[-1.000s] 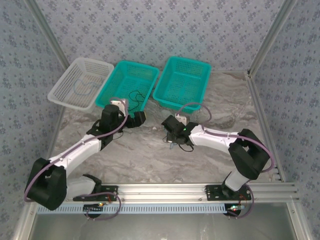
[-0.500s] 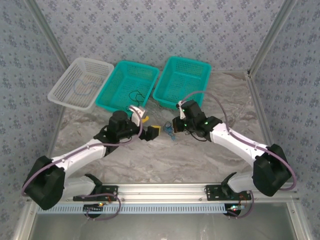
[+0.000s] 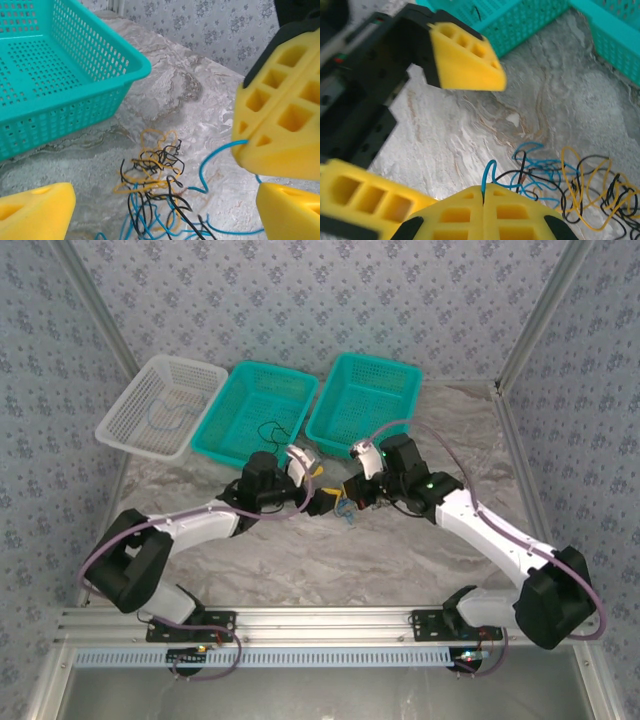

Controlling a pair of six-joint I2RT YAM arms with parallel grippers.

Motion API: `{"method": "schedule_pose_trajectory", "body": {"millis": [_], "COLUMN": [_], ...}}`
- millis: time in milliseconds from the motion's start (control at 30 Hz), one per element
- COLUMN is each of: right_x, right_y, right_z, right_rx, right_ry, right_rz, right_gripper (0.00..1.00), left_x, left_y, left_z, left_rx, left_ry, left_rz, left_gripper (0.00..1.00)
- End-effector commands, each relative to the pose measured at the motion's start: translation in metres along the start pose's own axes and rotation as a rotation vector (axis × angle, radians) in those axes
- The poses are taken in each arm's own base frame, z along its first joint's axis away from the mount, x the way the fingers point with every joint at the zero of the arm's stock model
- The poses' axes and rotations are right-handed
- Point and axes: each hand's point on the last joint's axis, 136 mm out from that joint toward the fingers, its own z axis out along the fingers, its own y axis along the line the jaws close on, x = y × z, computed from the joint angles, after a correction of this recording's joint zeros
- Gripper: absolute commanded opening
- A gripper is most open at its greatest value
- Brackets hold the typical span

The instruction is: Untangle the cables

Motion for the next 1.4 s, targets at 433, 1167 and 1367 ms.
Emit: {"method": "schedule_pose_trajectory", "body": {"millis": [433, 1167, 1367], "right_x": [-0.016, -0.043, -0.058], "right_y": [0.014, -0.002, -0.001], "right_z": [-0.012, -0.050, -0.061], "right_rx": [-0.077, 0.060, 0.074], "right_ry": [-0.112, -0.309, -0.379], "right_rz": [-0.047, -0.019, -0.031], "right_gripper": [0.00, 0.00, 0.00], "left_x": [-0.016, 0.105, 0.146], "left_y": [-0.009, 0.020, 0.035], "left_z": [0.037, 0.073, 0.062], "left_rx": [0.118, -0.127, -0.256], "left_ry": [-0.035, 0.246, 0.392], "left_rz": [0.055, -0.265, -0.302], "left_gripper": [0.74, 0.59, 0.52]}}
